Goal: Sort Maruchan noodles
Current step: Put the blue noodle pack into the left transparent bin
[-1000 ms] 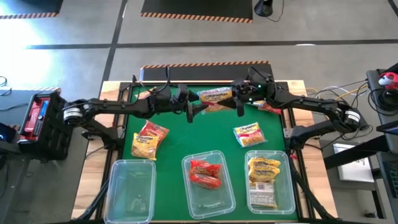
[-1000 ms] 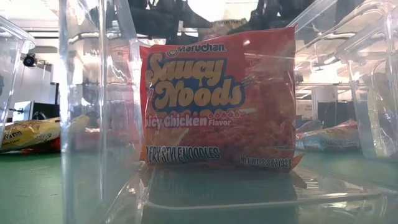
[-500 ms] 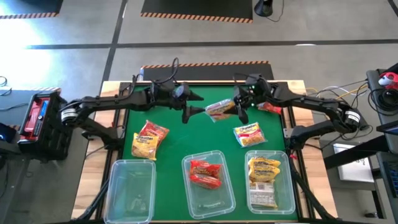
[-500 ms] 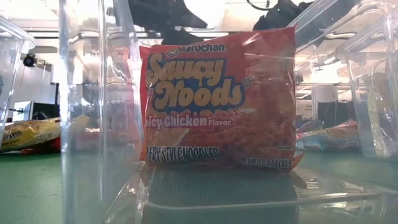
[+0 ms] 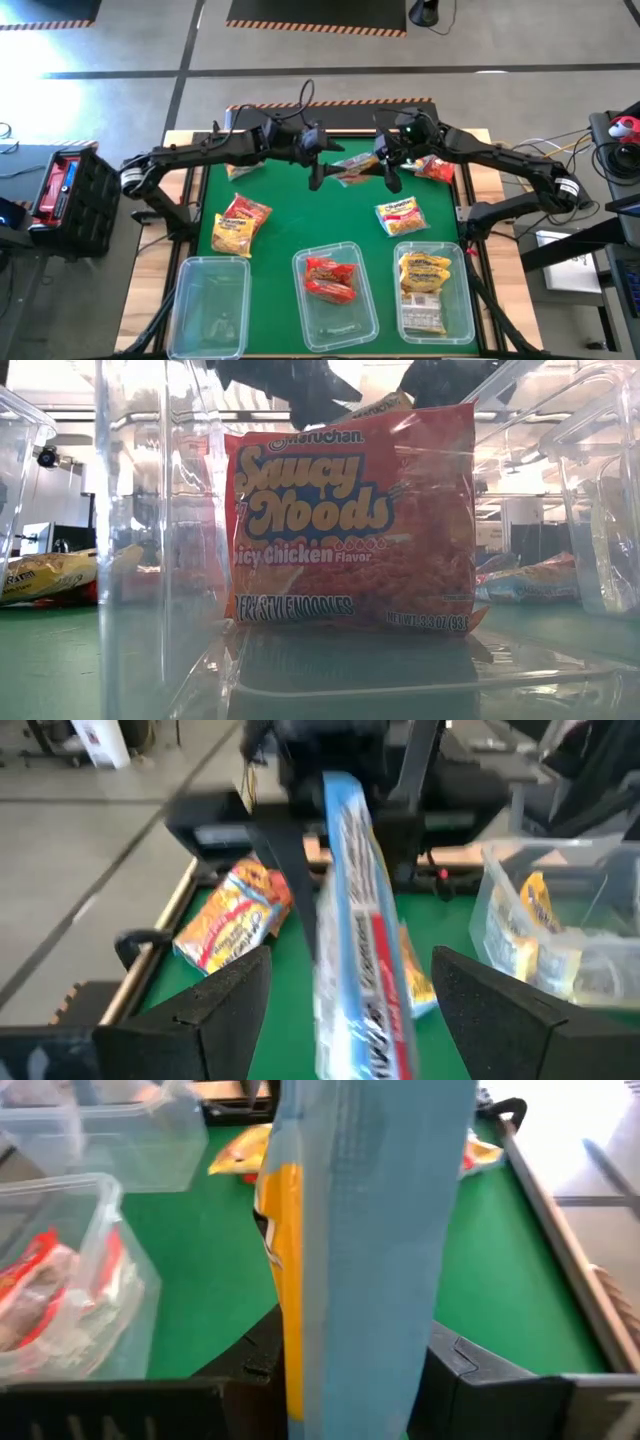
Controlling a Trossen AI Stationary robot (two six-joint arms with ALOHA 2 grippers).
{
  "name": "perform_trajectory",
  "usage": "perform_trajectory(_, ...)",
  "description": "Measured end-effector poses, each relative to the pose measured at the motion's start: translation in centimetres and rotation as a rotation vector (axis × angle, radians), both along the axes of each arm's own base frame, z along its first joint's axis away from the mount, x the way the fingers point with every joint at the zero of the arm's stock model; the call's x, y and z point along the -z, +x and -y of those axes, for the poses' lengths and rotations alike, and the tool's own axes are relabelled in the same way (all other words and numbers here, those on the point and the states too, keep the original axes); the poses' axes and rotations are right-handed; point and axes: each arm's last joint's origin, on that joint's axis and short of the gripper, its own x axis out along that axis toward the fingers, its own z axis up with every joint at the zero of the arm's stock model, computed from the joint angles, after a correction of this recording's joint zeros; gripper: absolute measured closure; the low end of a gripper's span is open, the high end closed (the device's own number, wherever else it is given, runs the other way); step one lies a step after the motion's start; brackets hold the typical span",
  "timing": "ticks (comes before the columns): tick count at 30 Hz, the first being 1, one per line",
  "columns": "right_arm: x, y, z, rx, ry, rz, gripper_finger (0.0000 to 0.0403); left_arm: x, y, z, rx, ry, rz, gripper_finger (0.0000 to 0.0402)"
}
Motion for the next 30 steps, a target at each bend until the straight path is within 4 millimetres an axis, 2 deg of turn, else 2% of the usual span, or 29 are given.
perform_trajectory(6, -1.2, 0.2, 0.0, -0.003, -0.019, 0.031, 0.0289, 0.7, 1.5, -0.4, 0.043, -0.023, -0.016, 0.0143)
perform_trajectory(17, -1.6, 0.4, -0.4, -0.019, -0.025, 0.026, 0.0289, 0.9, 1.6, -0.8, -0.05, -0.055, -0.054, 0.0146)
perform_trajectory(30, -1.5, 0.4, -0.4, -0.007, 0.001, 0.017, 0.0283, 1.0, 1.6, -0.7, -0.05, -0.084, -0.059, 0.0229)
